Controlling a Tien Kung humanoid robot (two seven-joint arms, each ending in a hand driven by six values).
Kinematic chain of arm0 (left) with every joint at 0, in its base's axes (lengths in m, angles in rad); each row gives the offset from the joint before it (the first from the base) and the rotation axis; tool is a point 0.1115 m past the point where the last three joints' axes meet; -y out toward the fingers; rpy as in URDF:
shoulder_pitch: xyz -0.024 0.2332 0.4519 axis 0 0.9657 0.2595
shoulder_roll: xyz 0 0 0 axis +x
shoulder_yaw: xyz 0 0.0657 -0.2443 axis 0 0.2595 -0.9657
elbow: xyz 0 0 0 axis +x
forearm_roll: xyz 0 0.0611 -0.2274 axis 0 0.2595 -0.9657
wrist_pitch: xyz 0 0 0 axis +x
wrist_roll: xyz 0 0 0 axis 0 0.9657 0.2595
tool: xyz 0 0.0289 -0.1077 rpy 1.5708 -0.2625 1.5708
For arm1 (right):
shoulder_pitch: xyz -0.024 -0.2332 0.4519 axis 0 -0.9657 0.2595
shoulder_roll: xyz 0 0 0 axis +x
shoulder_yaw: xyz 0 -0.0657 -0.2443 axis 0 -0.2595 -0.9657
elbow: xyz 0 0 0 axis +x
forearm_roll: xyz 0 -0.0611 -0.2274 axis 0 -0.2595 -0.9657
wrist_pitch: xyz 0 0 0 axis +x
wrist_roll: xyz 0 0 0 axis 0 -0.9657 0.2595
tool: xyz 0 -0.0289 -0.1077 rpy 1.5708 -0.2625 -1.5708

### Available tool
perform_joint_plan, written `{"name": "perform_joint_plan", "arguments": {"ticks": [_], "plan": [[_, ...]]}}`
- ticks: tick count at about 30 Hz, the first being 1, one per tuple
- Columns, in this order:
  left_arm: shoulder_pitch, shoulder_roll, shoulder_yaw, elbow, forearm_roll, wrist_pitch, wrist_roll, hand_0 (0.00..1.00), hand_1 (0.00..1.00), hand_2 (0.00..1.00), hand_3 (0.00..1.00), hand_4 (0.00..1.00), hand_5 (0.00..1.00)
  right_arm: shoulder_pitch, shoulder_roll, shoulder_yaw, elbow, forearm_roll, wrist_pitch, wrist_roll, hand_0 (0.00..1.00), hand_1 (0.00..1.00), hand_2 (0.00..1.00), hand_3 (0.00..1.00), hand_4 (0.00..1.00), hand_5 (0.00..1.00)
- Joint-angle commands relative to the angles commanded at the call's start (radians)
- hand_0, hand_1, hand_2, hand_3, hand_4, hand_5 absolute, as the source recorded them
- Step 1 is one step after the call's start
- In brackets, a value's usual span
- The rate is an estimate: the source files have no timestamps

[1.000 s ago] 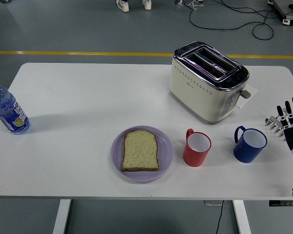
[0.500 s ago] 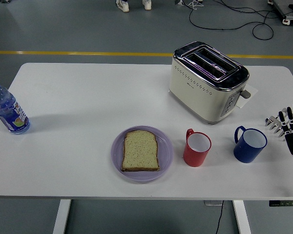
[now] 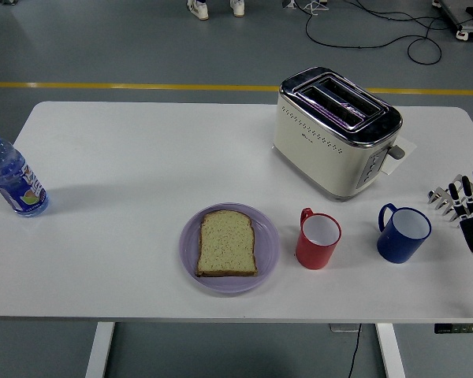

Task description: Pick up the cup,pour liquid into bread,place the cup on the desk

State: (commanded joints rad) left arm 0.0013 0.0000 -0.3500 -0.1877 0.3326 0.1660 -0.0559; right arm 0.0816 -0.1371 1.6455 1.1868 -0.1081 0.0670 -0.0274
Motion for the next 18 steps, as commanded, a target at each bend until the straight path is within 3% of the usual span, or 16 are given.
{"name": "perform_joint_plan", "arguments": {"ticks": [18], "plan": [[0.002,0.000,-0.007,0.001,0.004,0.001,-0.001,0.645,0.642,0.640,0.528,0.293,0.765,-0.001,0.002,-0.001,-0.013,-0.001,0.018,-0.023,0.655,0.599,0.660,0.608,0.590,0.233]]}}
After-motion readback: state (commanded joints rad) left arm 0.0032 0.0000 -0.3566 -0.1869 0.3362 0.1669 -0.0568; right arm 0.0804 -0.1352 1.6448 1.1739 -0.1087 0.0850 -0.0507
